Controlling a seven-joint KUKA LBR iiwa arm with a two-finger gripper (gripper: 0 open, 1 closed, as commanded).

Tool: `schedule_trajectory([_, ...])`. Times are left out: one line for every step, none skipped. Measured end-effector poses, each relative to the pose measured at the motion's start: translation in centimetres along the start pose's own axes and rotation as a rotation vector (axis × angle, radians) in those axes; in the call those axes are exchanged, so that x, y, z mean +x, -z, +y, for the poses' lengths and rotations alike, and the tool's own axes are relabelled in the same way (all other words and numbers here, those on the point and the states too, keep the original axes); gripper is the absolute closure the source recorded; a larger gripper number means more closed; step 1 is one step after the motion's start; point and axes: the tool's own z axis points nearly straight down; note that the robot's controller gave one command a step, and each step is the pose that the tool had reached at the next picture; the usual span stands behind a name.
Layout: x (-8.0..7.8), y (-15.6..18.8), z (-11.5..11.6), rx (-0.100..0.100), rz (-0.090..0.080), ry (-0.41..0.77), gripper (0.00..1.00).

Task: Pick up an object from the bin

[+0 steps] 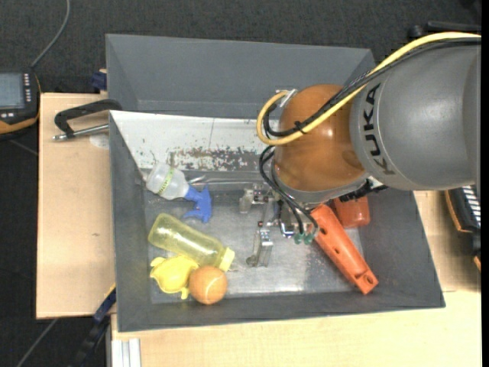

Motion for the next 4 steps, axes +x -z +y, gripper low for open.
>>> schedule_trajectory([0.3,-3.1,1.1,0.000,-0.005,0.046,0.00])
schedule_trajectory([-2.1,-6.6,3.8,-0.002,-0.003,0.015,0.00])
schedule_trajectory([2.0,-8.6,5.3,-0.002,-0.011,0.102,1.00])
schedule_trajectory([2.0,-8.6,5.3,-0.002,-0.011,0.101,1.00])
